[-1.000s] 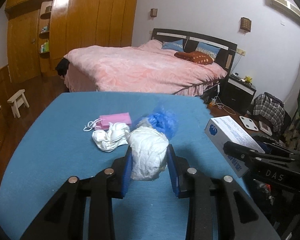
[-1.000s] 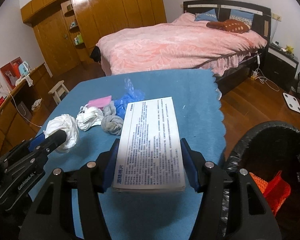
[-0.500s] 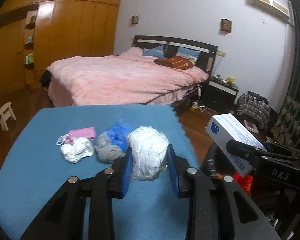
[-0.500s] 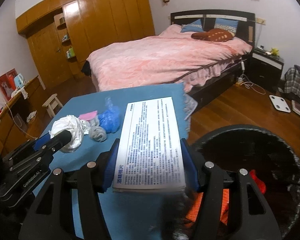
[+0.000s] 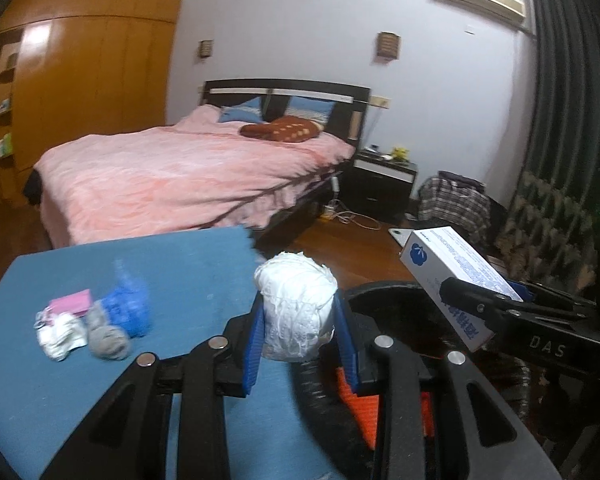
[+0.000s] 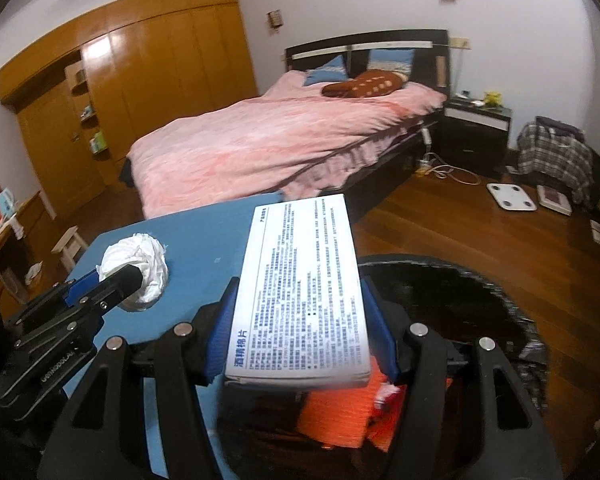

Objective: Collect trash
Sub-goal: 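Carry both items over the black bin and open both tools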

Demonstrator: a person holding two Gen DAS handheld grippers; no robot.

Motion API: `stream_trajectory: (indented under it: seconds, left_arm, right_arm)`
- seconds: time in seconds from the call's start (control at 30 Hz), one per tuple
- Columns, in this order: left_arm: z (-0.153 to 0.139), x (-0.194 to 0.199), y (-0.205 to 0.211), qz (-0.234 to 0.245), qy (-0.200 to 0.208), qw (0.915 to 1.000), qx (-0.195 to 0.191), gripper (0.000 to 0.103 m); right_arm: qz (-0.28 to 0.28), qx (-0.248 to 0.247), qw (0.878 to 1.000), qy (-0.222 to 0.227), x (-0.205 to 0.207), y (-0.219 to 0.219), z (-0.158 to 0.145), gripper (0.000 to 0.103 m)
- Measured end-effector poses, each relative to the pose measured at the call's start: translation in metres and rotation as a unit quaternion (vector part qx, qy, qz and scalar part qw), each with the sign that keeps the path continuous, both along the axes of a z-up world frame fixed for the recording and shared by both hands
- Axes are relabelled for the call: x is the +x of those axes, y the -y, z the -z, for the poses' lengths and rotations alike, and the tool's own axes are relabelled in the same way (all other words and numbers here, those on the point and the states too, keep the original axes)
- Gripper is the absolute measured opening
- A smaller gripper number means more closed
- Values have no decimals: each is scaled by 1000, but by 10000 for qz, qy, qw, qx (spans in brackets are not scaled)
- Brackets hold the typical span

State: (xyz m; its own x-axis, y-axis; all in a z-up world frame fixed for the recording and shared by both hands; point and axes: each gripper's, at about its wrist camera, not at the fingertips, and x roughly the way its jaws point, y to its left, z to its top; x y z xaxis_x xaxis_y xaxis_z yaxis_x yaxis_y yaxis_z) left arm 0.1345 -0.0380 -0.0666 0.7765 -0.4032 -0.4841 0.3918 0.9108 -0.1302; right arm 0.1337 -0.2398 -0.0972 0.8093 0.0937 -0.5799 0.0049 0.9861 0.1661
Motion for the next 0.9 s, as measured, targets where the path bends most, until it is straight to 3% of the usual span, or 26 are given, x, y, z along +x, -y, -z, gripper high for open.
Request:
stream_trajectory:
  seconds: [0.43,0.57,0.7,0.77,0.9]
  left_arm:
    - [15,7,76,703,-172,9974,52,33]
    - [22,12,86,820,-343,9960,29,38]
    - [27,18,87,804,-492,9955,-21,56]
    - [28,18,83,756,-507,9958,-60,64]
    - [28,19,74,586,-488,9971,-77,84]
  right_arm:
    - [615,-2,9980,-168,-15,64,23,57]
    - [710,34,9972,-242,-15,75,31,57]
    - [749,-3,9967,-319,-13,82,39,58]
    - [793,-41,9962,-350,-12,84,42,70]
    - [839,-56,9960,-308,-14,83,43,82]
